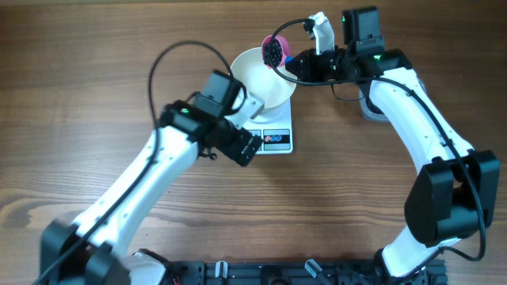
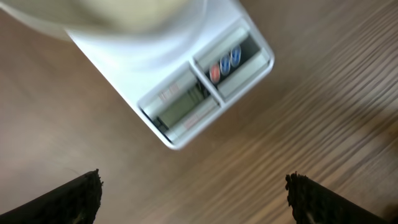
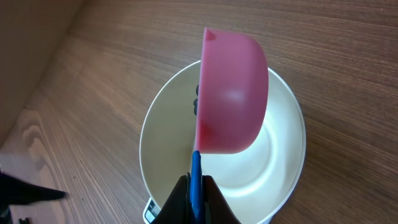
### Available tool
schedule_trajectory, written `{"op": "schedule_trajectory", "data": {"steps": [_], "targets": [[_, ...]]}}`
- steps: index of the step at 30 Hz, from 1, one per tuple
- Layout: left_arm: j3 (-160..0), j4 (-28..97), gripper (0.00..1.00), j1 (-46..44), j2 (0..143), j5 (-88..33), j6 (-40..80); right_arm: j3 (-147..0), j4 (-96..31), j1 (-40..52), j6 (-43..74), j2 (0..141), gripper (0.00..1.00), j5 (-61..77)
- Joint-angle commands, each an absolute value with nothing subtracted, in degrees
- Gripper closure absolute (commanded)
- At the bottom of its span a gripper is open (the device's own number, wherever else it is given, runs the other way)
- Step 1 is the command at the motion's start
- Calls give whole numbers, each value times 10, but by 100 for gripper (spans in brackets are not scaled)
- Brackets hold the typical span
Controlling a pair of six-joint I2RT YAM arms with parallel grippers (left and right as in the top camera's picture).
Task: Scoop item into bowl and weigh 150g on scale
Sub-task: 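Move the left gripper toward the scale display and hold there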
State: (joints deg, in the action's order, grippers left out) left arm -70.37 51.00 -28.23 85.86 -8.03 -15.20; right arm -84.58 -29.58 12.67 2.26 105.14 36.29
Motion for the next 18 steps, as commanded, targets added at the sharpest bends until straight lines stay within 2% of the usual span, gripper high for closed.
{"op": "schedule_trajectory", "data": {"steps": [1,5,8,11,18], "targets": [[-719,513,0,-277,840,-80,-217,-861,-292,128,17,1032,96,360],[-719,546,0,-277,842,-80,-226,-861,-293,128,18,1032,96,360],[-721,543,0,-241,841,-76,-185,-861,-292,128,17,1032,96,360],[-721,583,0,-205,834,-169,-286,-861,-292,128,17,1032,96,360],[-721,555,0,-189,855,-161,-279,-861,-290,128,18,1032,96,360]]}}
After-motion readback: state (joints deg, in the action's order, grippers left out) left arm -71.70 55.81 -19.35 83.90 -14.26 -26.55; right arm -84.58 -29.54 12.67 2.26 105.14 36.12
